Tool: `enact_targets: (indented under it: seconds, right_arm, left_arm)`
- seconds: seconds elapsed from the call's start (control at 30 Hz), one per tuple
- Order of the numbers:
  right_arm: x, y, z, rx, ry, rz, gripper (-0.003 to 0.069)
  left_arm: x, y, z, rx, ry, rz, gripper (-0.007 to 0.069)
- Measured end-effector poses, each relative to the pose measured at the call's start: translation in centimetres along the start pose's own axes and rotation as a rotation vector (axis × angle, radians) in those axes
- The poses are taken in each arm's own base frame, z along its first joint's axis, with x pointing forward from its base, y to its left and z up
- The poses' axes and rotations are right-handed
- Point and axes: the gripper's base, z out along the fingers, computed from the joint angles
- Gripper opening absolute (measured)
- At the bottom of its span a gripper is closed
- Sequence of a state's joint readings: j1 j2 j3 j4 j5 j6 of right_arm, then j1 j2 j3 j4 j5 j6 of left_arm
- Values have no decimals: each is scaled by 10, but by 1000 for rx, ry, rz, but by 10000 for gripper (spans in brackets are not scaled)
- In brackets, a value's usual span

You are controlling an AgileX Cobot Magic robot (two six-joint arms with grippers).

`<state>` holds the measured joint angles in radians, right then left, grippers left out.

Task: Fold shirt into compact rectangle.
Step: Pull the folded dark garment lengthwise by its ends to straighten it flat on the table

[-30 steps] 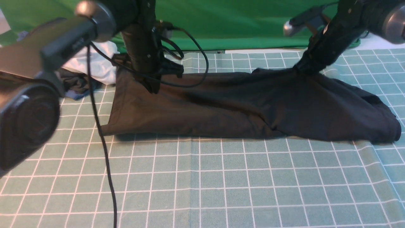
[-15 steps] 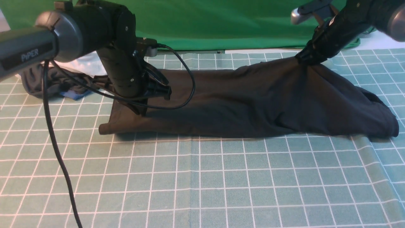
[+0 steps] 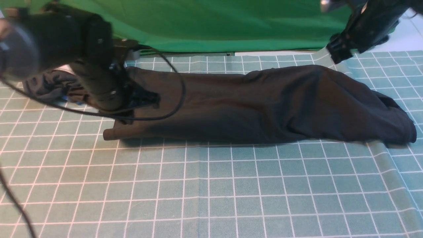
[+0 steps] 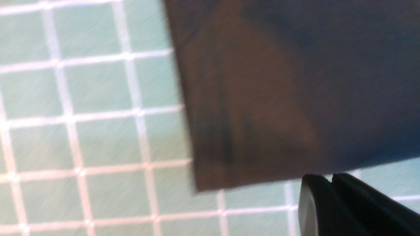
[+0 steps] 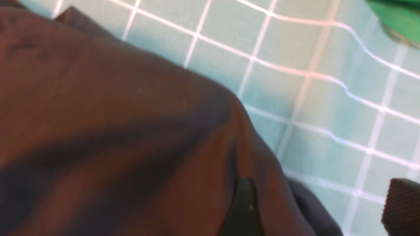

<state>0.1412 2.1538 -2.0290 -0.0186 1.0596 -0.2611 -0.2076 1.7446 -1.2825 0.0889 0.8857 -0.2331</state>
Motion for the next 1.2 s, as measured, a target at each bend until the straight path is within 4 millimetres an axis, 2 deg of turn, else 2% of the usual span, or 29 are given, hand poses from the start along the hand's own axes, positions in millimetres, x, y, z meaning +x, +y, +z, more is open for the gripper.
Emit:
enact_targets:
  seconds: [0.1, 0.13, 0.17, 0.2, 0.23, 0.27, 0.3, 0.4, 0.53, 0.57, 0.6, 0.73, 0.87, 0.97, 1.07, 1.2]
  right_arm:
    - [3, 0, -33, -6, 21, 5, 374]
    - [3, 0, -37, -8, 23, 6, 345]
    - [4, 1, -46, -16, 27, 9, 265]
    - [5, 2, -57, -28, 18, 16, 126]
    - [6, 3, -64, -34, 11, 19, 81]
    - [6, 3, -65, -35, 7, 20, 81]
    - [8, 4, -76, -40, -5, 23, 41]
    - [10, 5, -89, -42, -21, 25, 24]
    - [15, 8, -109, -54, -48, 31, 22]
    - [16, 8, -110, -54, -50, 31, 22]
    - [17, 9, -117, -56, -63, 32, 22]
    - [19, 11, -132, -68, -90, 38, 24]
    - [20, 12, -137, -72, -101, 40, 27]
    - [20, 11, -138, -72, -101, 40, 33]
    - [20, 12, -138, -73, -101, 40, 38]
    - [20, 12, -138, -73, -101, 37, 43]
  left_arm:
    - [3, 13, 2, -8, 4, -43, 12]
    - [3, 15, 2, -8, -2, -51, 16]
    - [1, 17, 3, -5, -20, -57, 27]
    - [-2, 17, 4, 1, -53, -60, 57]
    - [-4, 16, 5, 5, -72, -60, 87]
    - [-4, 16, 5, 6, -74, -60, 94]
    - [-7, 15, 9, 11, -92, -59, 160]
    - [-8, 15, 17, 7, -92, -83, 306]
    - [-7, 16, 40, -26, -42, -137, 568]
    - [-7, 16, 42, -27, -35, -139, 579]
    - [-6, 16, 52, -30, -13, -155, 647]
    - [-3, 14, 71, -24, 37, -177, 687]
    - [0, 11, 82, -9, 67, -201, 680]
    - [0, 10, 87, 7, 77, -224, 605]
    - [0, 8, 90, 26, 84, -247, 442]
    - [-1, 6, 88, 34, 88, -219, 124]
